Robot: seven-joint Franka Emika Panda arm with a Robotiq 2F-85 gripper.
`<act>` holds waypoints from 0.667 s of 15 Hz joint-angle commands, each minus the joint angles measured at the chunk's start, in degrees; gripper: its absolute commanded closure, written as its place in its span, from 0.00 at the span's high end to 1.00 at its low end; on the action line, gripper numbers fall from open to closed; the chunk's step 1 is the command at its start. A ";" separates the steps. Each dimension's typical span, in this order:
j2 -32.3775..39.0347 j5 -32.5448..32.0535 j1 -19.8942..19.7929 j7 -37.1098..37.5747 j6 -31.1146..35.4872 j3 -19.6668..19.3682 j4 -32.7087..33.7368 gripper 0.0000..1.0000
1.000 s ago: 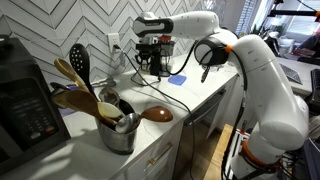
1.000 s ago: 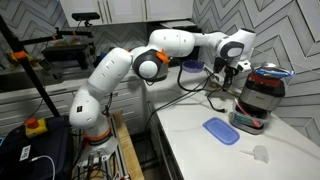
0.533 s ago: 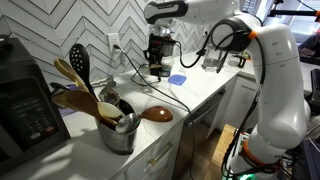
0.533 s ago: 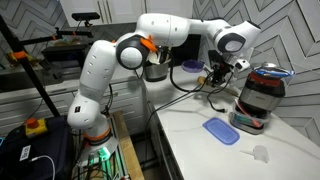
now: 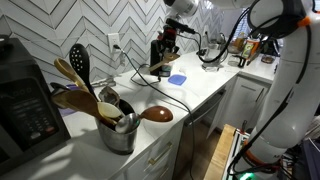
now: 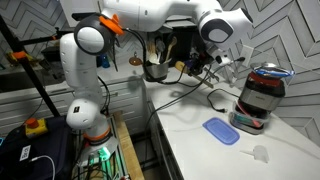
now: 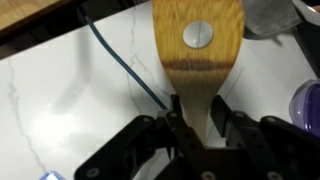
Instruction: Put the cooking stick in the pot having cooking utensils
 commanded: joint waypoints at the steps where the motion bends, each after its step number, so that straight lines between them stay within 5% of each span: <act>1: -12.67 2.23 2.02 10.86 1.28 -2.04 -13.79 0.10; 4: -21.21 0.01 2.98 13.96 3.95 -1.03 -22.00 0.10; 5: -13.60 0.61 2.51 12.54 0.22 -1.72 -13.23 0.35; 8: -19.38 0.40 2.93 13.20 1.88 -1.14 -18.99 0.35; 9: -19.93 0.40 2.93 13.23 2.09 -1.10 -19.67 0.10; 10: -19.69 1.78 3.08 14.67 1.15 -1.04 -18.58 0.10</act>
